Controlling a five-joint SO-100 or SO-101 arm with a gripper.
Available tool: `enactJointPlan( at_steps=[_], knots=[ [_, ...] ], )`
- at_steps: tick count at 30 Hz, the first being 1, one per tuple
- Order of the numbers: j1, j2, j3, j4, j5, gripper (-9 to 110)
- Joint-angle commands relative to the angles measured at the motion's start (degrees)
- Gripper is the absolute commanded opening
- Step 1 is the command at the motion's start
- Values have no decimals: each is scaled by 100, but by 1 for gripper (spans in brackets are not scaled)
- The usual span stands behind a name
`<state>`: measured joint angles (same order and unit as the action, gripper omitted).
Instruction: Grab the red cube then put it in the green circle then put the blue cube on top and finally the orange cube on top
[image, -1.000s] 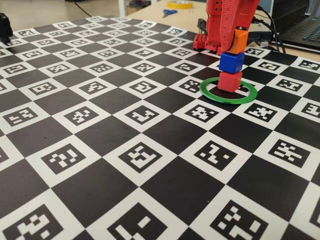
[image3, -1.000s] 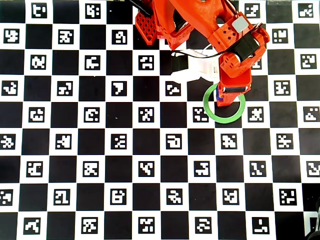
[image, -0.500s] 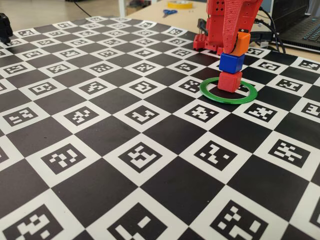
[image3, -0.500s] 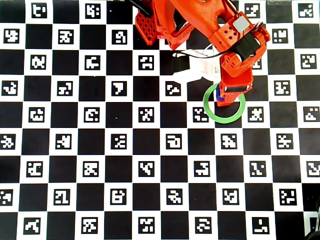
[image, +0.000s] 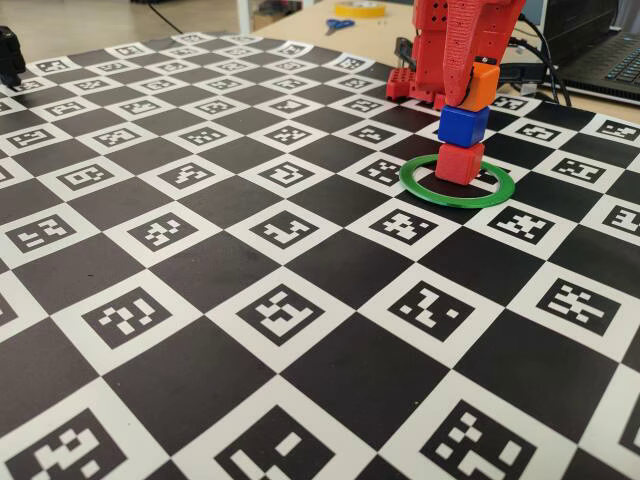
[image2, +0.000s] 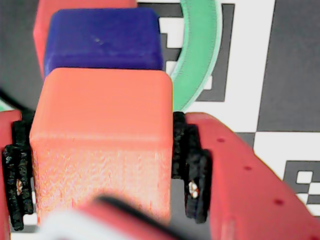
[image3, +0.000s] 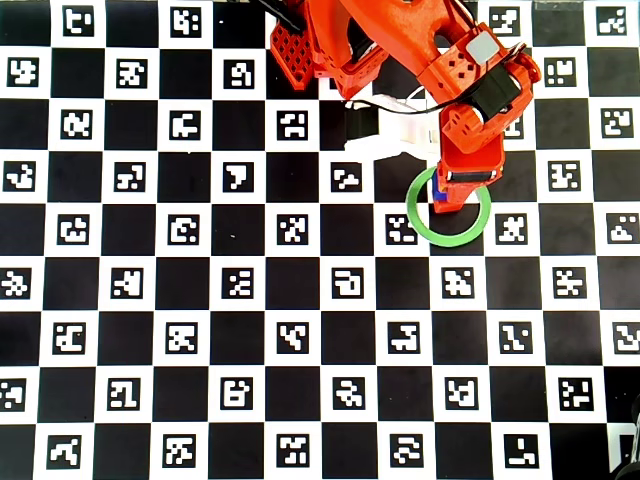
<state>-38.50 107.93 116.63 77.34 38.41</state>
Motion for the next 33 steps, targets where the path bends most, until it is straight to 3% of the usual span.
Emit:
enactJointPlan(
  at_steps=[1,21,33],
  knots=[
    [-70,229,-26,53,62,24],
    [-176,378,-9,352,185,52],
    [-123,580,-694,993,-272,52]
  ],
)
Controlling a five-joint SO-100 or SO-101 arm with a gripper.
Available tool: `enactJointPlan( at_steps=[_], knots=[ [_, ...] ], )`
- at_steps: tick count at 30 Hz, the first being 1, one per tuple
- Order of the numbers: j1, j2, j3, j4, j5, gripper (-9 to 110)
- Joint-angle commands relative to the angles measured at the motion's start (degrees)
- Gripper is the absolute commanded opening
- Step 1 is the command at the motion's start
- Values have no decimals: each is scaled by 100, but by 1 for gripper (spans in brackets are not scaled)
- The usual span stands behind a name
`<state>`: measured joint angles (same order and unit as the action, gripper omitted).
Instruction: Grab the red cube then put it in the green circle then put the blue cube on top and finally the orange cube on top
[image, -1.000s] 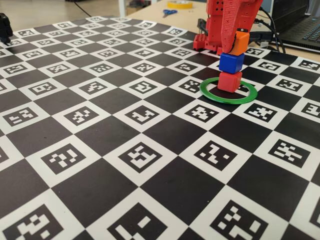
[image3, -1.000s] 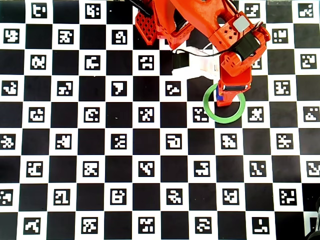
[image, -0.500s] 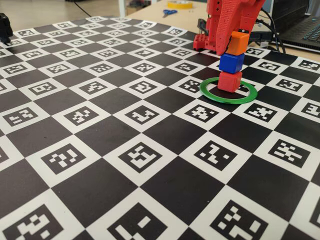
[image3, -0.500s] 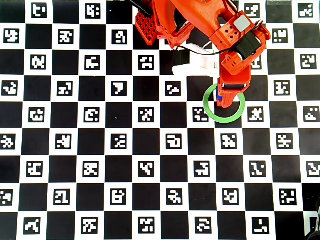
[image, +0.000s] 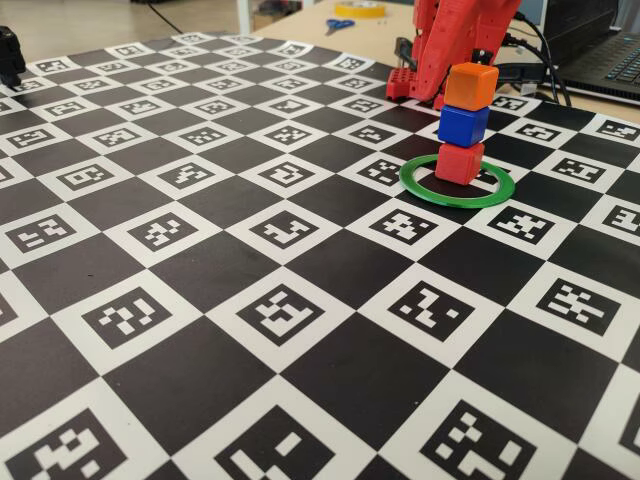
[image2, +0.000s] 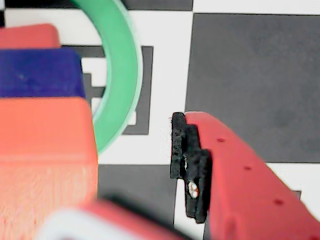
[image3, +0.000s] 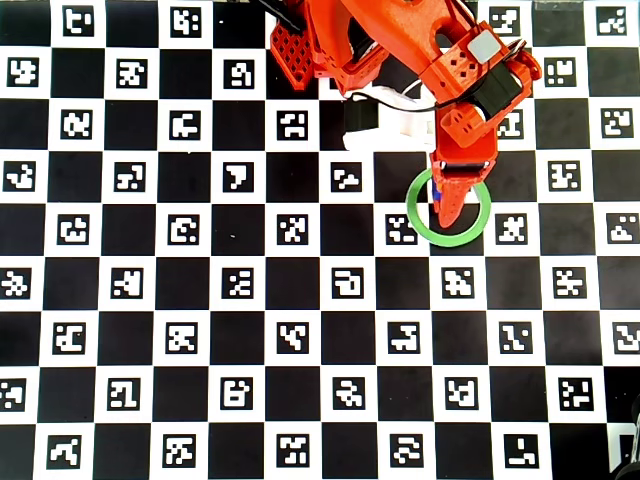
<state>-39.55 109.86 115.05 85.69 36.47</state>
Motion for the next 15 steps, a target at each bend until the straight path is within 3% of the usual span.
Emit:
enactJointPlan(
  at_steps=[1,7,15],
  knots=[
    [-18,404,-606,202,-105,52],
    [167,439,-1213,642,-413,51],
    [1151,598,-2276,1362,-1740,49]
  ],
)
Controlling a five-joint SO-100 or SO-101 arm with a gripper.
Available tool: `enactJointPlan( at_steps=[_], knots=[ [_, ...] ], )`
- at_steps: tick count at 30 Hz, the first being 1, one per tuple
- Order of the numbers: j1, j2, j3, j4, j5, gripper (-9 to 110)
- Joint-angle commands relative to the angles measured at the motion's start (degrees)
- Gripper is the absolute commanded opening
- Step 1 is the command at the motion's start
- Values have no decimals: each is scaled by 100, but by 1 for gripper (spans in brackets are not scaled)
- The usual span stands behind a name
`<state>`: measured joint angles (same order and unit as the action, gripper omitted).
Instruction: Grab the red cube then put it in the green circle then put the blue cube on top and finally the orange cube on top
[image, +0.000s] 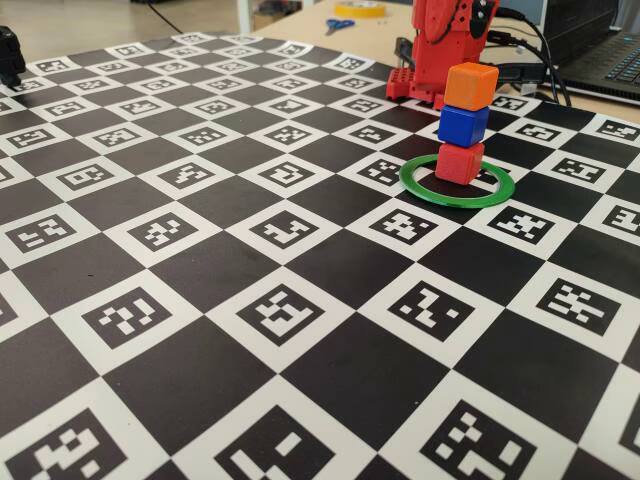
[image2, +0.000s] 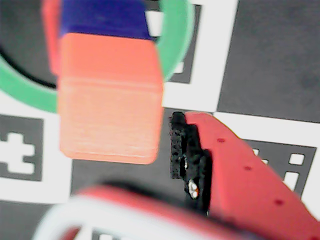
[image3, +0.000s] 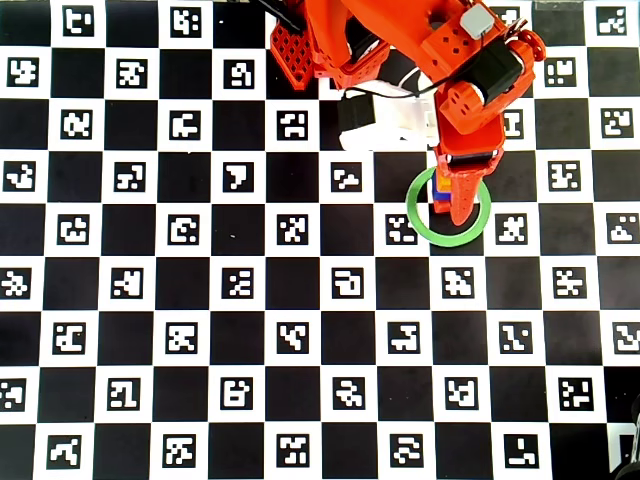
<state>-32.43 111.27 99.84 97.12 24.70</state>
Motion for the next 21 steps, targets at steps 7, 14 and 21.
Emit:
enactJointPlan(
  at_steps=[7,14,21],
  knots=[
    [1608,791,-1107,229,-1986,40],
    [2575,1239,-993,308,-3313,29],
    [3287,1793,-281,-264,-4772,16]
  ],
)
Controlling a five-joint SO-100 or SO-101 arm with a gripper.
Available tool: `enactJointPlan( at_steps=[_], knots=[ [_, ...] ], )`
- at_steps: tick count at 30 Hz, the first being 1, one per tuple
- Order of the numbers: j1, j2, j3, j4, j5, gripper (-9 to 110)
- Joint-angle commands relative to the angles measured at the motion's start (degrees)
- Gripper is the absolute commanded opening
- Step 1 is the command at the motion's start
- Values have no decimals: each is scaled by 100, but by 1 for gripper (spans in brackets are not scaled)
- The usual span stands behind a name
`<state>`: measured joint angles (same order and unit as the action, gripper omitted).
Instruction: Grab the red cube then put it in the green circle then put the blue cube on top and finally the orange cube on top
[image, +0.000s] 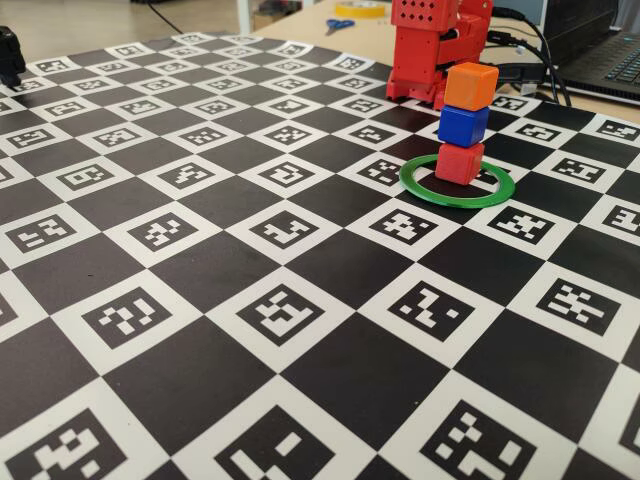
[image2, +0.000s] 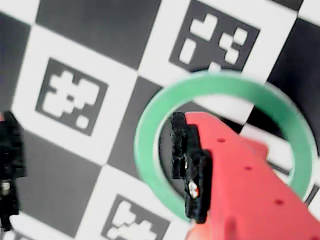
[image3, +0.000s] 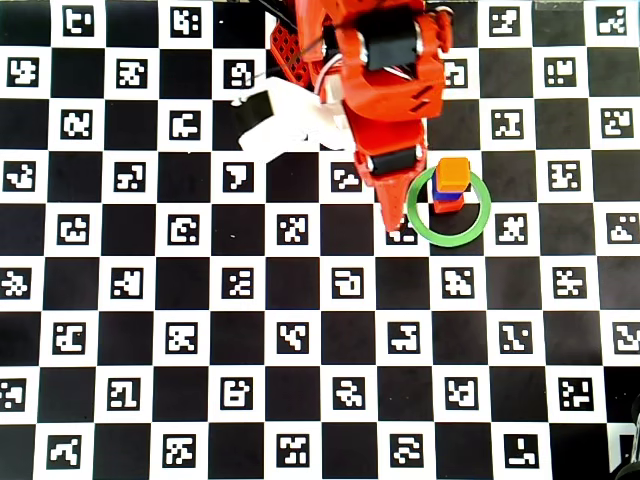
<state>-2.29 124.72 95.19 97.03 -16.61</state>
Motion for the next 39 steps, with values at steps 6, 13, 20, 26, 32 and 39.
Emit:
enactJointPlan(
  at_steps=[6,13,20,26,32,39],
  knots=[
    [431,1371,1670,-1160,-2479,-4],
    [615,2285,3217,-1819,-3419,-5],
    [853,3226,4711,-2733,-4438,-6],
    [853,4175,5818,-3138,-4764,-6],
    [905,5309,7172,-3226,-5317,-6],
    [940,6311,8156,-2725,-5669,-6]
  ],
)
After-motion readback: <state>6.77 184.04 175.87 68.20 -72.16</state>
